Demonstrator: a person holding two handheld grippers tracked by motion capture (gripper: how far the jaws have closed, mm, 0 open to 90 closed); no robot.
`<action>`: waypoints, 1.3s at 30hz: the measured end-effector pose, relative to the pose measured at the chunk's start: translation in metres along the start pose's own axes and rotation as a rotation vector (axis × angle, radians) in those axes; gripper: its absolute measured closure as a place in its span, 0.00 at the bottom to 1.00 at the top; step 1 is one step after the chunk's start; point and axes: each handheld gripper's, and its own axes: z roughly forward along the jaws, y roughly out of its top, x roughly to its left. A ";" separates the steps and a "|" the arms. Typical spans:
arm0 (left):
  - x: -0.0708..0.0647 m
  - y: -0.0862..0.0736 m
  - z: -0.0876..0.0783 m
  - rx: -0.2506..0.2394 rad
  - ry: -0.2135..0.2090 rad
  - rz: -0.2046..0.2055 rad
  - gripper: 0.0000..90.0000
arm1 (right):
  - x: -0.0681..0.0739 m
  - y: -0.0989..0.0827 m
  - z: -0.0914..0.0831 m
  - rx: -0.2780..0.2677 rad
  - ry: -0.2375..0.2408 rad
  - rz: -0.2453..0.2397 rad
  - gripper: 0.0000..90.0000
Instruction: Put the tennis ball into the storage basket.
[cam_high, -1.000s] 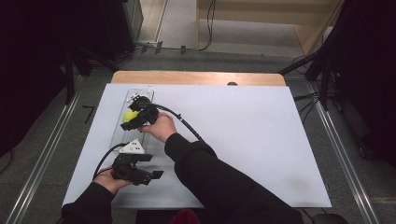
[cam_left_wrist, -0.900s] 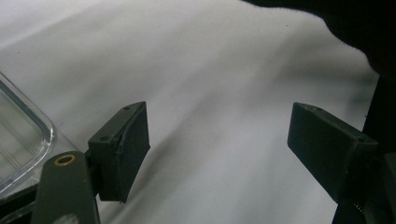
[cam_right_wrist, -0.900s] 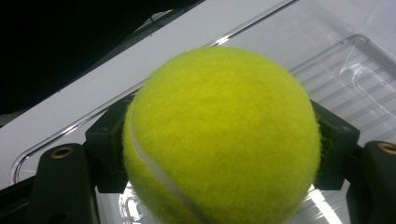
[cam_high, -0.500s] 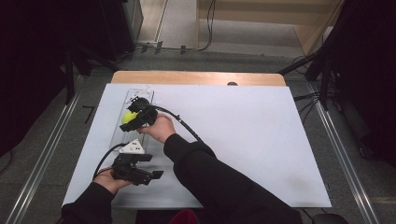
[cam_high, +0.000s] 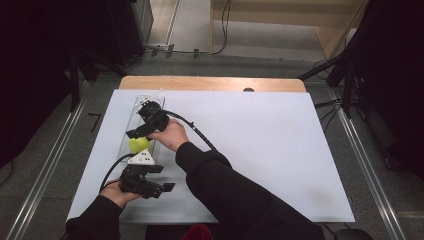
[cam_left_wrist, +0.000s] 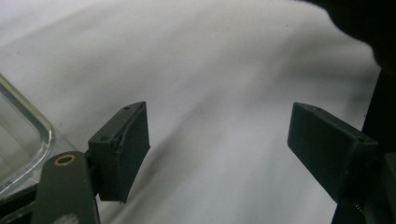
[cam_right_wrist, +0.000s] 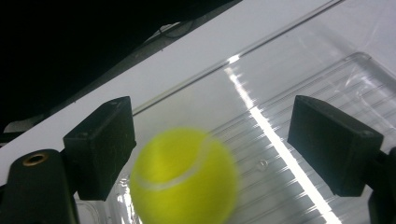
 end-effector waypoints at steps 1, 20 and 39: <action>0.000 0.000 0.000 0.000 0.000 -0.001 0.24 | 0.000 0.000 -0.001 0.002 -0.005 -0.005 0.15; 0.002 -0.001 0.001 0.000 0.003 -0.010 0.24 | 0.000 0.001 -0.029 0.044 0.008 -0.032 0.15; 0.002 0.001 0.001 -0.003 0.005 -0.010 0.24 | -0.015 -0.018 -0.056 0.047 -0.015 0.010 0.16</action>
